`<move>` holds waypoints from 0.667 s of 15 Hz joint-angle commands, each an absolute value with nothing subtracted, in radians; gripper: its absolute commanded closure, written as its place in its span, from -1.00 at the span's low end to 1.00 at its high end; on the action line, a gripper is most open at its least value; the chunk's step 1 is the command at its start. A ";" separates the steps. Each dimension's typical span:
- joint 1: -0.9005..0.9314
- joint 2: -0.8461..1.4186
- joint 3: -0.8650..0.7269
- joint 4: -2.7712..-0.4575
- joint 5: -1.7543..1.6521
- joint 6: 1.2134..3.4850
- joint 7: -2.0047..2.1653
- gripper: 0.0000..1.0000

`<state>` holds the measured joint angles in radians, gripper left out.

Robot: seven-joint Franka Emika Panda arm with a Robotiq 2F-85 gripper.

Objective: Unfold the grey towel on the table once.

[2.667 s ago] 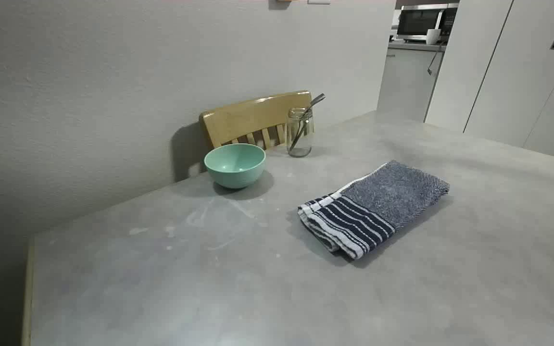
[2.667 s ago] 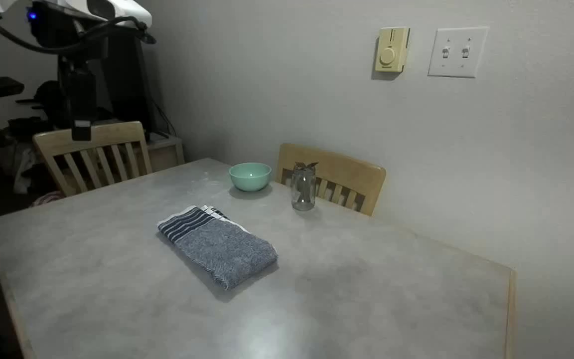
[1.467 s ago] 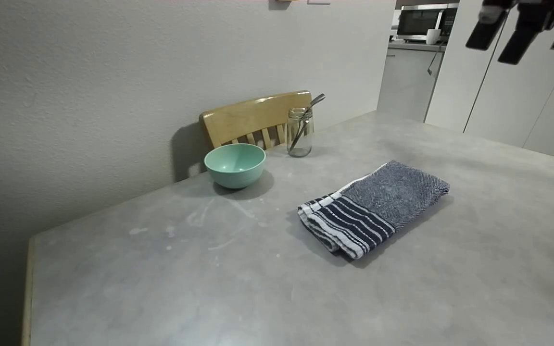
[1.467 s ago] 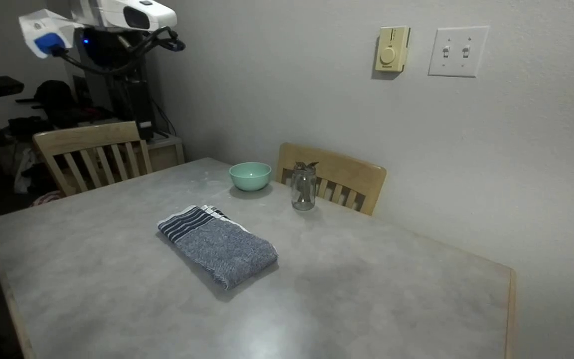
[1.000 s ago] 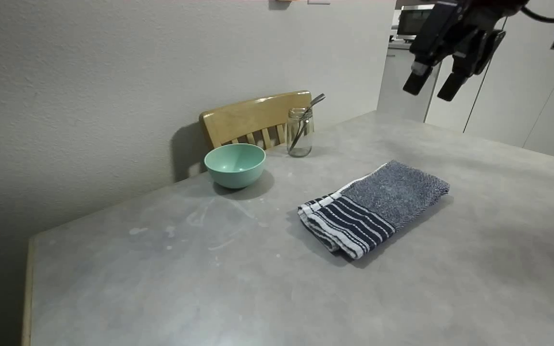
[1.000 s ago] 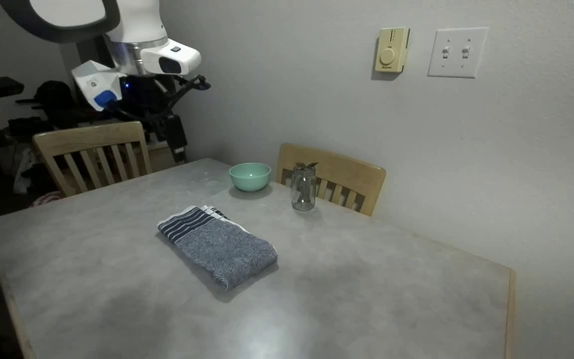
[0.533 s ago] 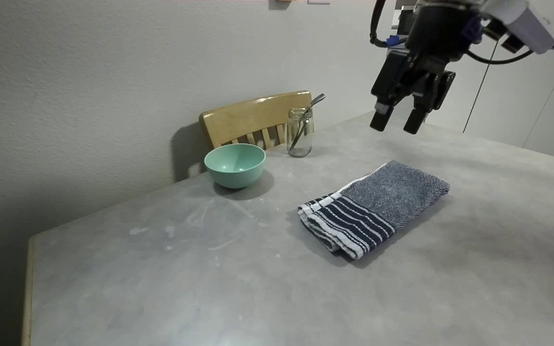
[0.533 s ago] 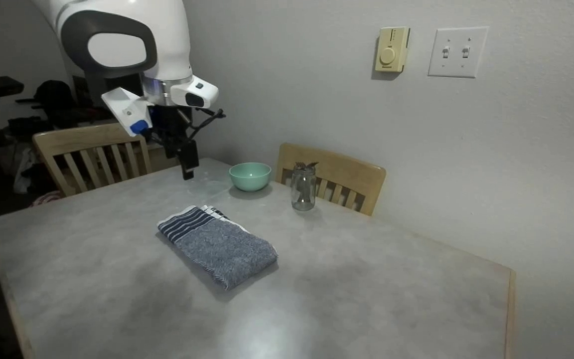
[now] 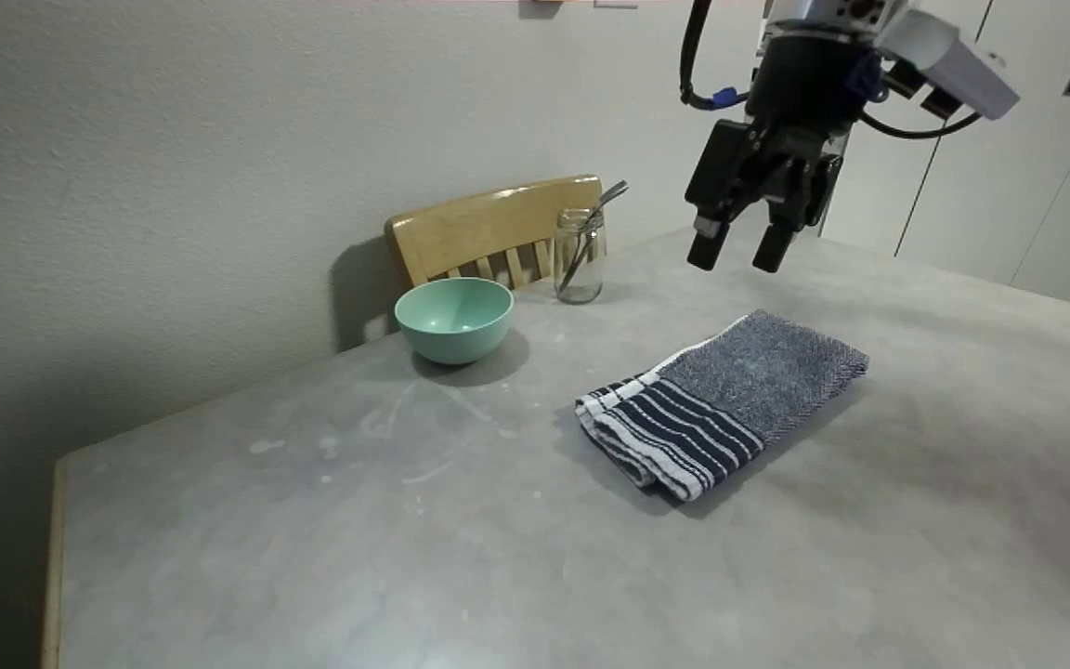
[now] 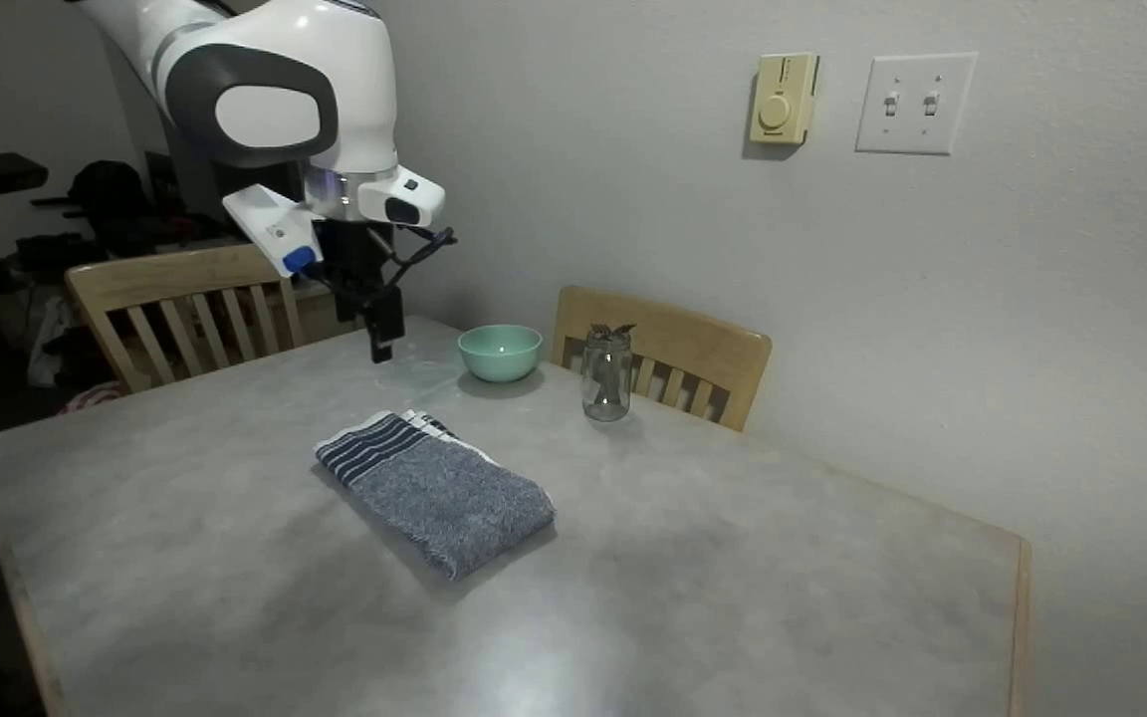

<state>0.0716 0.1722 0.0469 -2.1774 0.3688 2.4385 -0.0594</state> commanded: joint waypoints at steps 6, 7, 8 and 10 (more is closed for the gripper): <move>0.159 0.361 0.075 -1.900 0.051 2.356 0.202 -1.00; 0.167 0.396 0.085 -1.855 0.052 2.353 0.194 -1.00; 0.170 0.427 0.098 -1.816 0.062 2.357 0.162 -1.00; 0.144 0.480 0.153 -1.776 0.135 2.451 0.019 -1.00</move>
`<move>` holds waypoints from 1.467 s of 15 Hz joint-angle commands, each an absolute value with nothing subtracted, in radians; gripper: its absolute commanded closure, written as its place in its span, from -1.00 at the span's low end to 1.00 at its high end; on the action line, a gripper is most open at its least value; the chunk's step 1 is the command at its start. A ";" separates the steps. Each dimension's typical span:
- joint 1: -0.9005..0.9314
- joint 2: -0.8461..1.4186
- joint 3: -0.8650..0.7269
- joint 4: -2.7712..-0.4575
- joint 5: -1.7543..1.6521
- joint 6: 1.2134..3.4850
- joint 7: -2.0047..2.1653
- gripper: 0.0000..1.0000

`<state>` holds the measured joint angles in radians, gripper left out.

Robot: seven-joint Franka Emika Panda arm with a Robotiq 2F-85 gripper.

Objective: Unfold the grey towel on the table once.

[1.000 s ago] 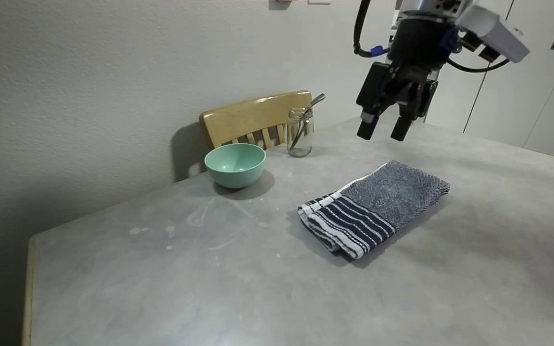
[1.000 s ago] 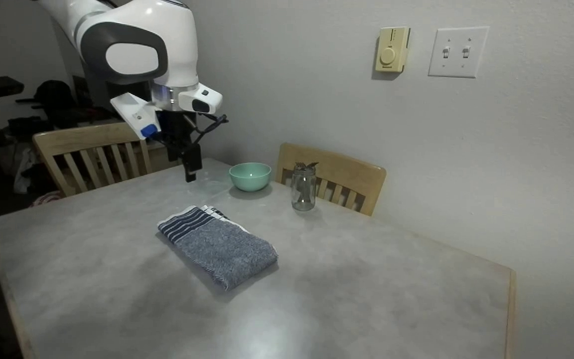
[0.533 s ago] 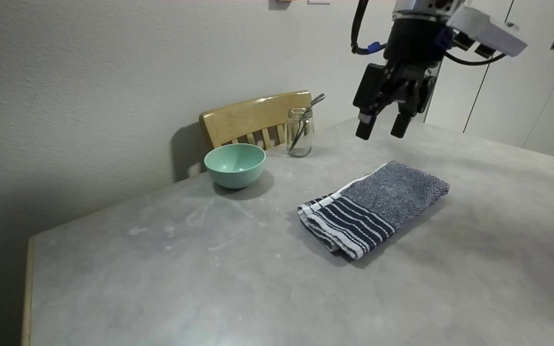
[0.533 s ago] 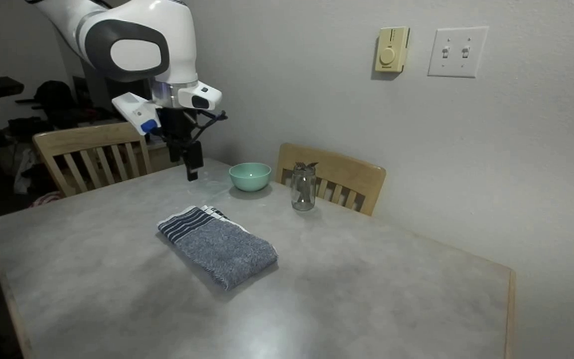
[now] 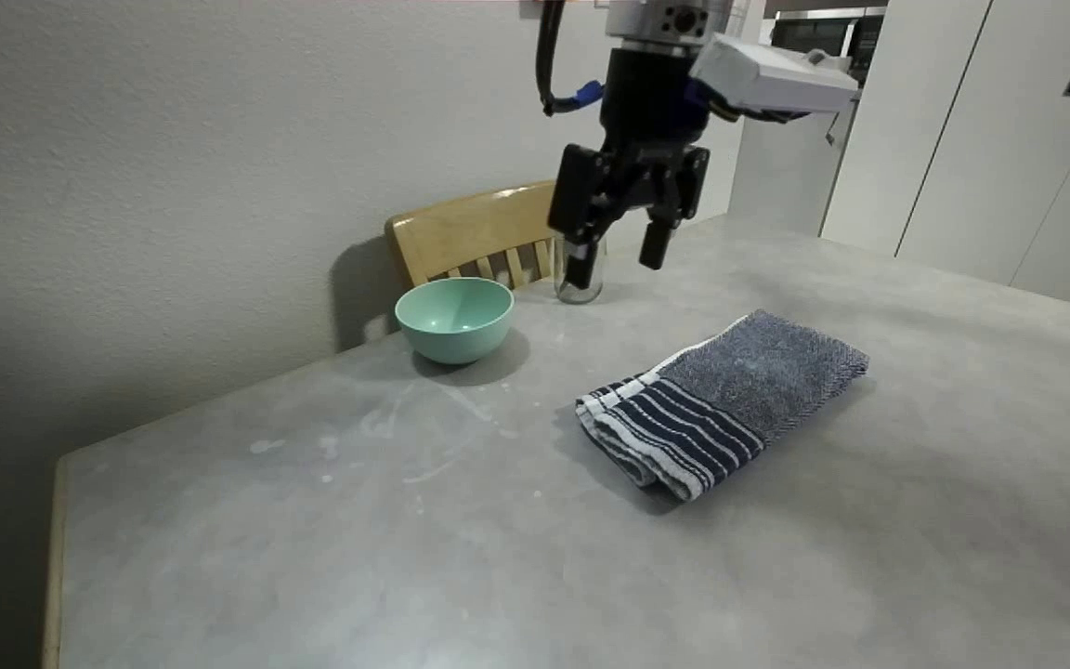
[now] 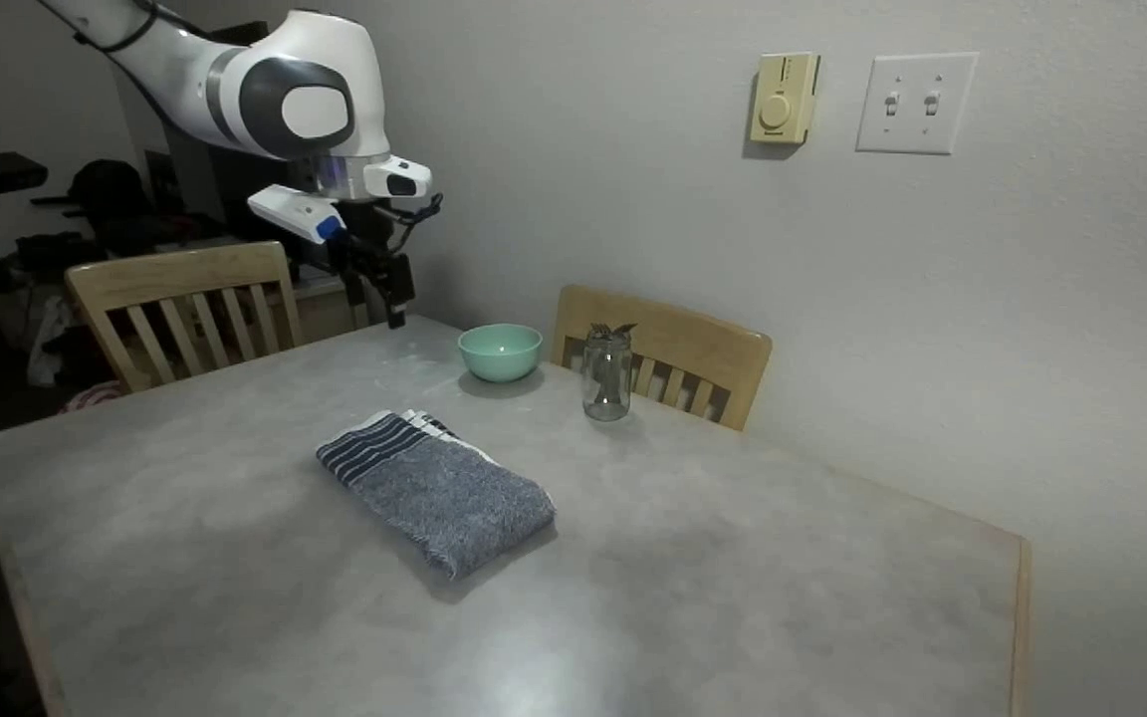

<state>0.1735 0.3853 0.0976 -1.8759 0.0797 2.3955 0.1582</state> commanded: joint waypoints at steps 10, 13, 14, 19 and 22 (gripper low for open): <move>0.238 0.547 0.074 -1.691 -0.008 2.348 0.229 -1.00; 0.271 0.668 0.060 -1.557 -0.050 2.246 0.294 -1.00; 0.277 0.704 0.060 -1.517 -0.049 2.207 0.302 -1.00; 0.312 0.821 0.025 -1.379 -0.044 2.010 0.410 -1.00; 0.329 0.833 0.001 -1.353 -0.047 1.923 0.503 -1.00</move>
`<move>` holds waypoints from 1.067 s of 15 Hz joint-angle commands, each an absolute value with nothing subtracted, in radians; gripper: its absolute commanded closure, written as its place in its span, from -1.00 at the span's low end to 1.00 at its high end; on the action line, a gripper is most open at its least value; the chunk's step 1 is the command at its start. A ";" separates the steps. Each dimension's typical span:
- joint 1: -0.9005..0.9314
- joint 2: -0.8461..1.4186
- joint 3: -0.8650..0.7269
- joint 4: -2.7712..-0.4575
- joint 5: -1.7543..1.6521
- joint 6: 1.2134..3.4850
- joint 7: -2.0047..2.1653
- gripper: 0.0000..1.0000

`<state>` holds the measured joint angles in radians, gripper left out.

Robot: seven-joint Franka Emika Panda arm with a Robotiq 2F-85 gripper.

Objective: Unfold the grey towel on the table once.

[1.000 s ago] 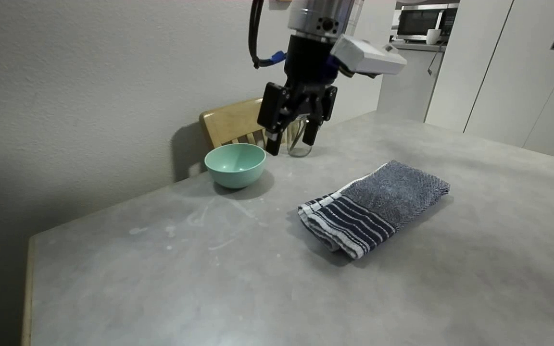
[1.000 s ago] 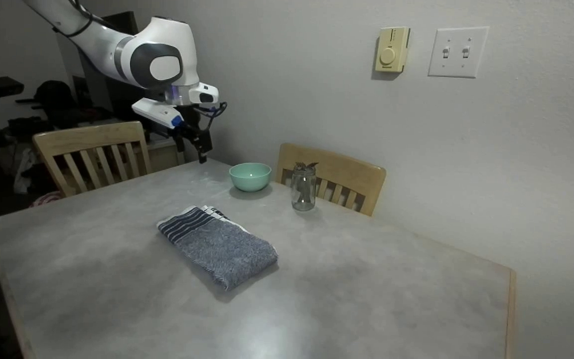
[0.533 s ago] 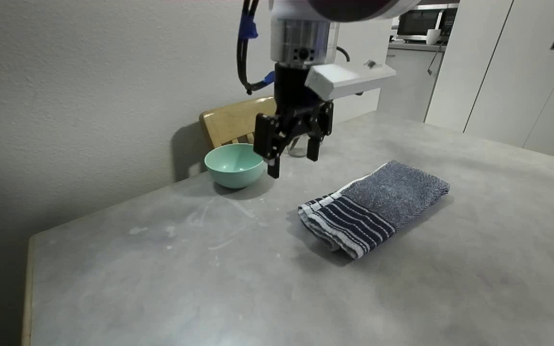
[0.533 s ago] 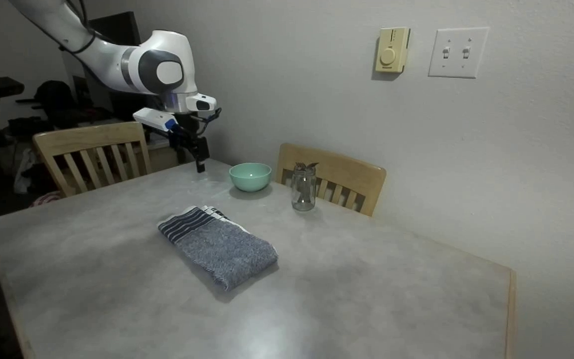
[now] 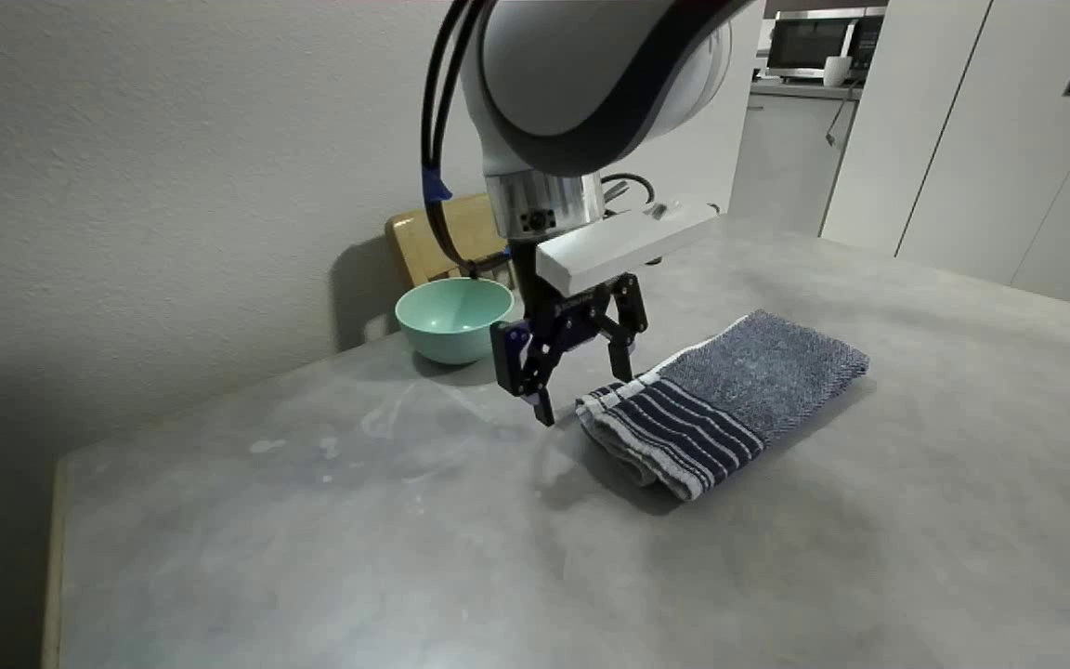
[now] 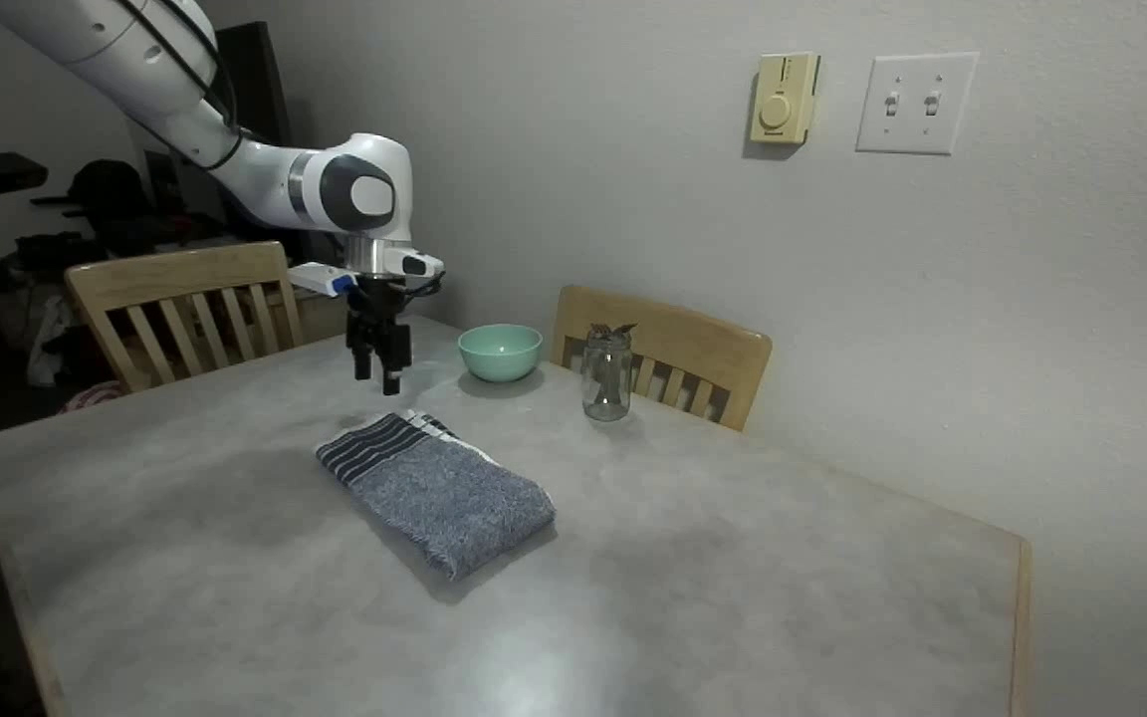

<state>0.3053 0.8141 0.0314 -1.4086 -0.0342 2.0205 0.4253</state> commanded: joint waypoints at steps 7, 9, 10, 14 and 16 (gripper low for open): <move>0.333 0.850 -0.036 -1.300 -0.048 1.731 0.679 -1.00; 0.324 0.871 -0.036 -1.286 -0.042 1.701 0.715 -1.00; 0.321 0.882 -0.035 -1.278 -0.041 1.693 0.728 -1.00; 0.313 0.944 -0.028 -1.219 -0.034 1.680 0.744 -1.00; 0.317 0.972 -0.031 -1.182 -0.036 1.673 0.752 -1.00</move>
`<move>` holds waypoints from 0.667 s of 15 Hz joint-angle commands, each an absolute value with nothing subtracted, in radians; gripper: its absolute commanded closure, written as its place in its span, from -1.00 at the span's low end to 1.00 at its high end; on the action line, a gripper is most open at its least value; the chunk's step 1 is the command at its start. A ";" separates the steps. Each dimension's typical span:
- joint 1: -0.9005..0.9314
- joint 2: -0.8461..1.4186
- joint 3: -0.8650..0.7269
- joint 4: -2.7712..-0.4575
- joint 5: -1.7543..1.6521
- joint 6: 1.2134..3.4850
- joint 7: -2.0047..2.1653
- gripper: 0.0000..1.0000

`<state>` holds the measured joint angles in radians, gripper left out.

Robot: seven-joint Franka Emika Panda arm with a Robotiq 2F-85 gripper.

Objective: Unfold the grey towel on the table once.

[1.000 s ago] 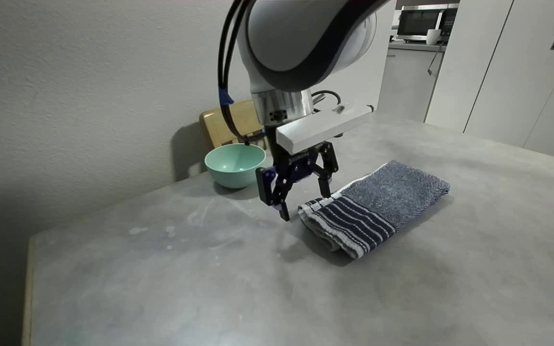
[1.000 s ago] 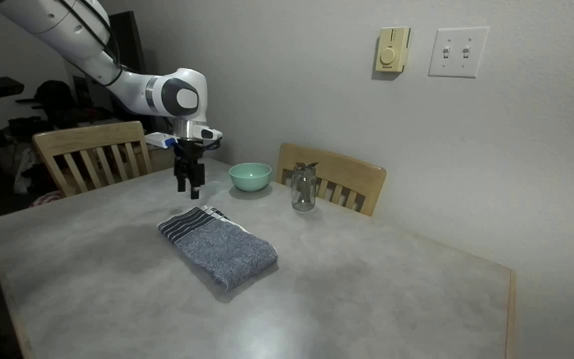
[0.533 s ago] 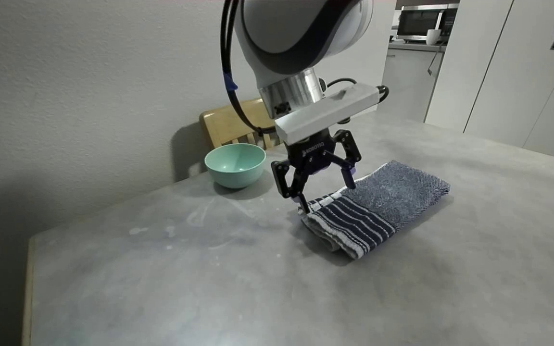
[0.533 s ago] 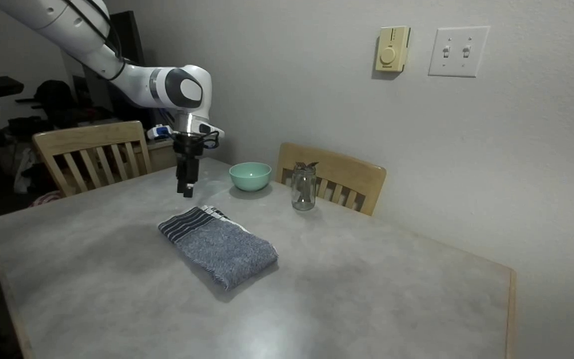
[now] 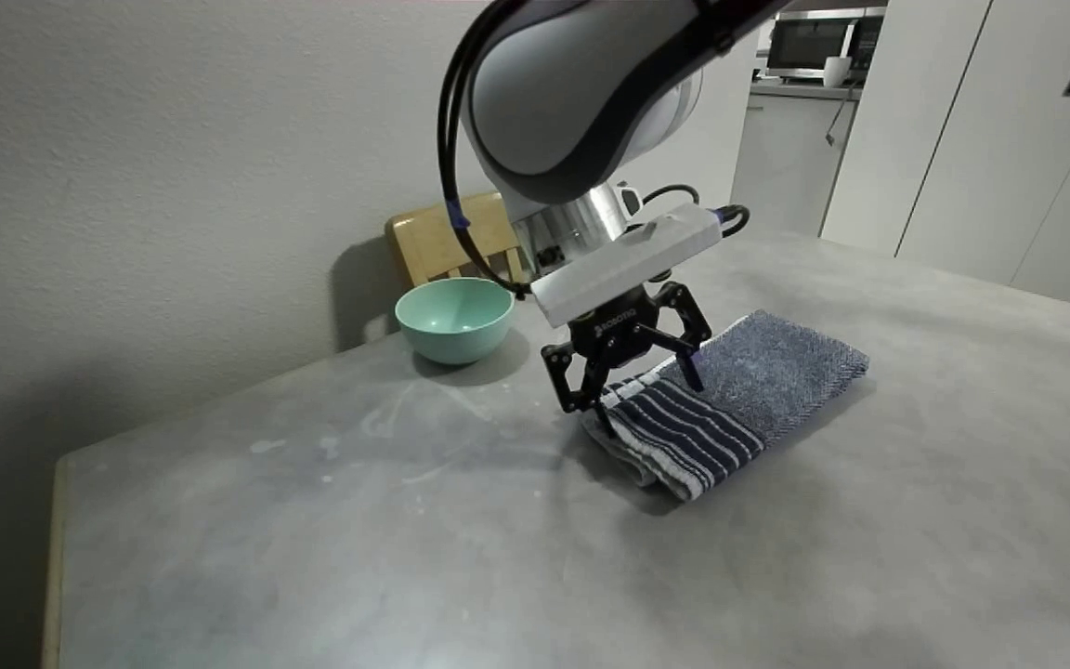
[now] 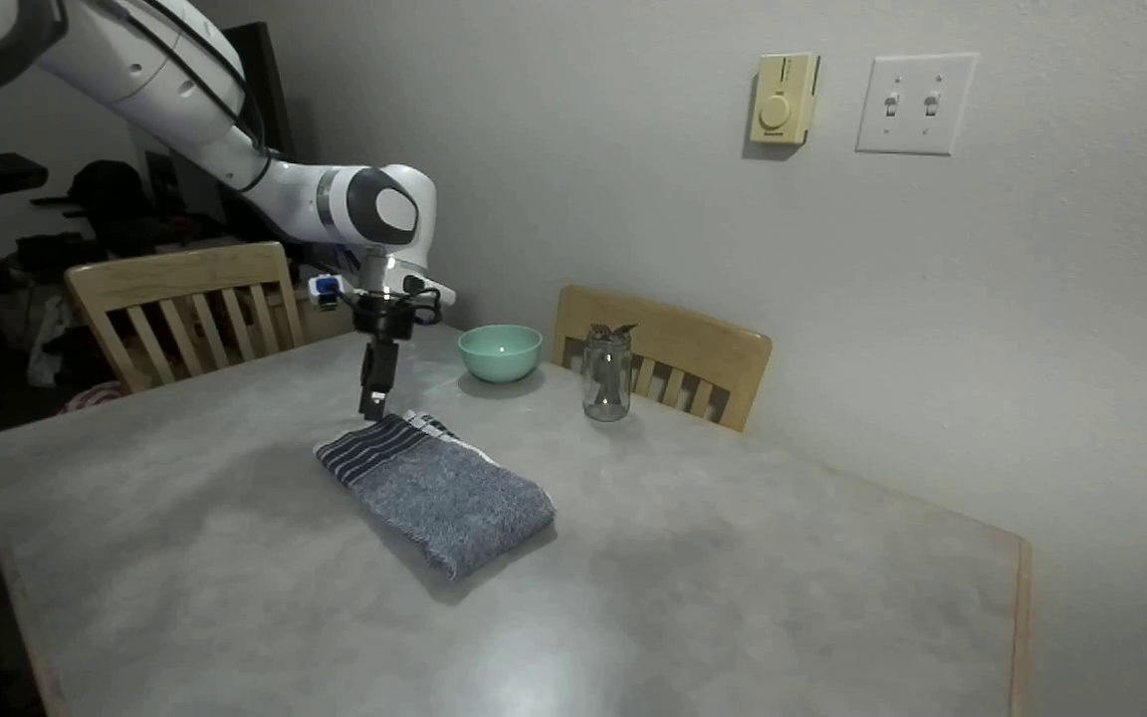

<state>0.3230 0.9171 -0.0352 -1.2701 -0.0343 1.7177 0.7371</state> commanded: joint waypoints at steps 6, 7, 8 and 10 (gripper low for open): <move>0.322 1.029 -0.036 -1.082 -0.040 1.633 0.772 -1.00; 0.324 1.035 -0.038 -1.068 -0.039 1.630 0.787 -1.00; 0.327 1.038 -0.042 -1.057 -0.037 1.625 0.815 -1.00; 0.338 1.040 -0.051 -1.046 -0.041 1.613 0.892 -1.00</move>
<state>0.3247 1.0141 -0.0360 -1.1042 -0.0343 1.6588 0.8126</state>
